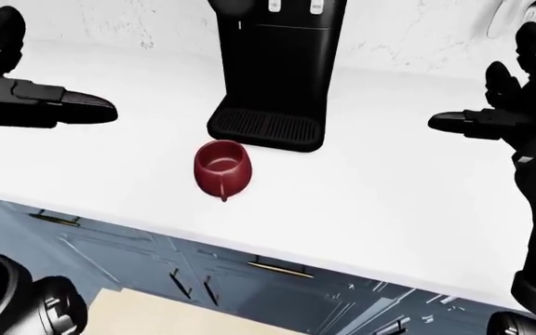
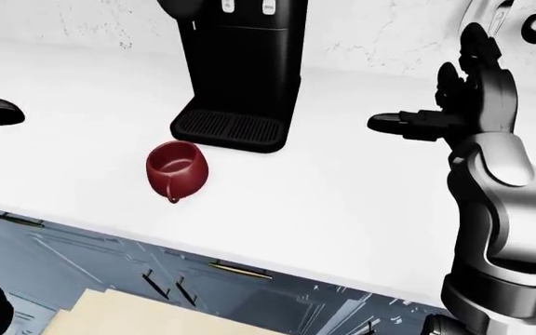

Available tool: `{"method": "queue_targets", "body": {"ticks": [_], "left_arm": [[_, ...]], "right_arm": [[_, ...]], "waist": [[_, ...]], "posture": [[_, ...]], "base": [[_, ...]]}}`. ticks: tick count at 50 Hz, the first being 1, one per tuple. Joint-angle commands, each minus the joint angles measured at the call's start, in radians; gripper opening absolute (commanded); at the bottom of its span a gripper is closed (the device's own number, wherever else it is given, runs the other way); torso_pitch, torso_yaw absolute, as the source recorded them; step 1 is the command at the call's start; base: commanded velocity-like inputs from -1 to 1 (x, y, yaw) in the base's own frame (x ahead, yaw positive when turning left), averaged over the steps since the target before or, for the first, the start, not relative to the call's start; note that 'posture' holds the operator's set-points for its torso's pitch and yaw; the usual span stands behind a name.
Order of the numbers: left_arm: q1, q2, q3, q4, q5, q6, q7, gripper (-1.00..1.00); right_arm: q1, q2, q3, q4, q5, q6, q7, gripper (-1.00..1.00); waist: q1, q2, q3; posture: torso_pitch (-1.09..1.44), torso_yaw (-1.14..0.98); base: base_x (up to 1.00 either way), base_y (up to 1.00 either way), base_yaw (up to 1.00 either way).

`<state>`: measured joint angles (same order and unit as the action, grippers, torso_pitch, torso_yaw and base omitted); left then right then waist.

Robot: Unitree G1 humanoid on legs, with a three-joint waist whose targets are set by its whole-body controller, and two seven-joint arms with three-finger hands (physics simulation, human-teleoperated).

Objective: Pick the mug from under the coffee machine dispenser and place it on the counter.

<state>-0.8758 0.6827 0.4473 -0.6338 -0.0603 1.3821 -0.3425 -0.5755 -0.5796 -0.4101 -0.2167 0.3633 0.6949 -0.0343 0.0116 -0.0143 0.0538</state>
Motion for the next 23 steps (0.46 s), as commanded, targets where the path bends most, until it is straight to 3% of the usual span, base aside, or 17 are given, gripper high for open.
{"method": "queue_targets", "body": {"ticks": [1, 9, 16, 23], "left_arm": [[-0.015, 0.017, -0.01, -0.004, -0.042, -0.019, 0.016, 1.0], [-0.07, 0.113, 0.013, 0.041, -0.138, -0.019, 0.062, 1.0], [-0.109, 0.244, 0.065, 0.147, -0.256, -0.097, 0.112, 1.0], [-0.106, 0.356, 0.074, 0.212, -0.407, -0.174, 0.2, 1.0]], "right_arm": [[-0.029, -0.018, -0.013, -0.029, -0.003, -0.031, -0.001, 1.0], [-0.031, -0.018, -0.012, -0.023, -0.005, -0.034, 0.003, 1.0], [-0.035, -0.02, -0.012, -0.024, -0.004, -0.03, 0.002, 1.0], [-0.04, -0.023, -0.012, -0.026, 0.0, -0.025, 0.0, 1.0]], "waist": [[-0.002, -0.003, -0.015], [-0.003, 0.006, -0.018], [-0.008, 0.01, -0.013], [-0.009, 0.018, -0.013]], "posture": [[0.0, 0.0], [0.0, 0.0], [0.0, 0.0], [0.0, 0.0]], "base": [[0.0, 0.0, 0.0], [0.0, 0.0, 0.0], [0.0, 0.0, 0.0], [0.0, 0.0, 0.0]]}}
